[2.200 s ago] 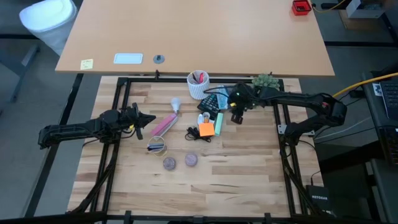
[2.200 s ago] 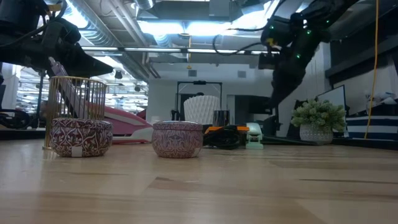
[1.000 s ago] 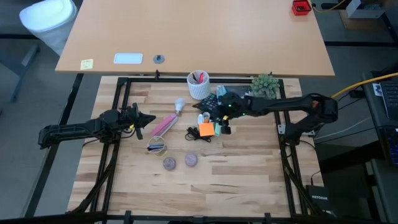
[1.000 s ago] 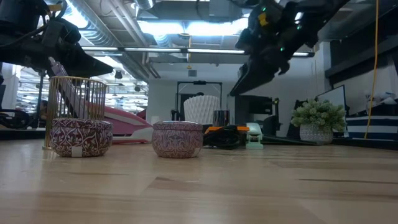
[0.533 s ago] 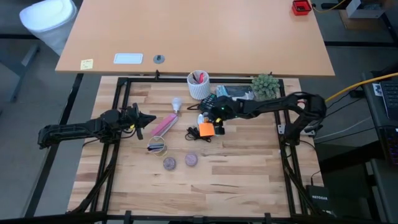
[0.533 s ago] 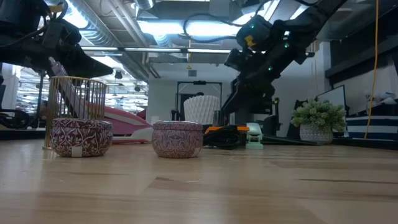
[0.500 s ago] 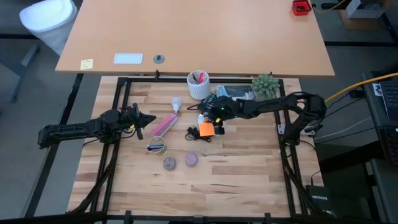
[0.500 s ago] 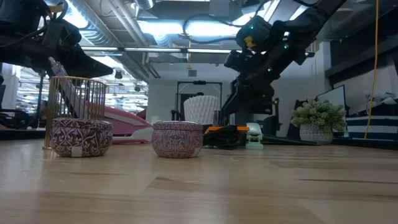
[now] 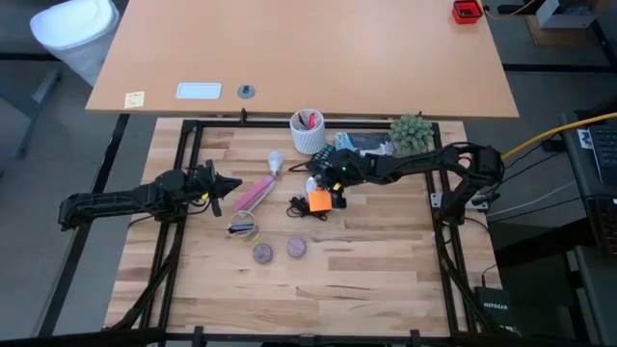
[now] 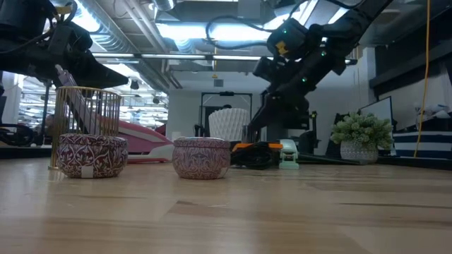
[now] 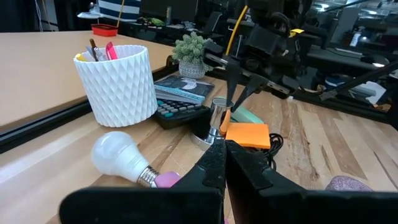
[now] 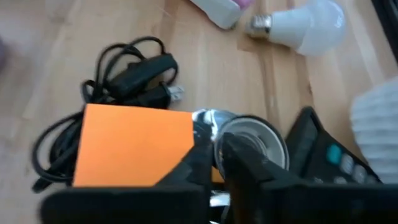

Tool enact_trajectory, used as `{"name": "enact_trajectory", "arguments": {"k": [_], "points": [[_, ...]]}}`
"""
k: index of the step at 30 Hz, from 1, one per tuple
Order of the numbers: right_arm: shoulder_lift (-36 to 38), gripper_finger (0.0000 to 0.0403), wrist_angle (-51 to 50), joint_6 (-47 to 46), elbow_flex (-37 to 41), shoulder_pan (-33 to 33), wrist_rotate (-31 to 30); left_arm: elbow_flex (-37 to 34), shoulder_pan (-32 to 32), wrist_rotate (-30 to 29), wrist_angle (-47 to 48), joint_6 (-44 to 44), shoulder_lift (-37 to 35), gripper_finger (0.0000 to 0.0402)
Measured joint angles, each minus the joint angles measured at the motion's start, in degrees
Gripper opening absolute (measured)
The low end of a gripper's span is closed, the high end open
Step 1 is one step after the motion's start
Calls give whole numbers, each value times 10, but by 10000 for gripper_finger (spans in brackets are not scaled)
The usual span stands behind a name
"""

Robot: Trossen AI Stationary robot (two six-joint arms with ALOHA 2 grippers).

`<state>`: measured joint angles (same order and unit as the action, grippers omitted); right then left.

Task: Screw lightbulb
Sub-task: Prepare the silver lamp

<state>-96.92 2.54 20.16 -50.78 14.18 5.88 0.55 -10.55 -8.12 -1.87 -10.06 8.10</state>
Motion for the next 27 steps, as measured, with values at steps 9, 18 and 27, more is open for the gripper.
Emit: {"name": "enact_trajectory", "arguments": {"k": [9, 18, 27], "points": [[0, 9, 69, -3, 4, 1, 7, 0, 0, 0, 0, 0, 0, 1], [4, 4, 96, 21, -44, 1, -24, 0, 0, 0, 0, 0, 0, 1], [6, 4, 95, 84, -129, 1, -48, 0, 0, 0, 0, 0, 0, 1]]}}
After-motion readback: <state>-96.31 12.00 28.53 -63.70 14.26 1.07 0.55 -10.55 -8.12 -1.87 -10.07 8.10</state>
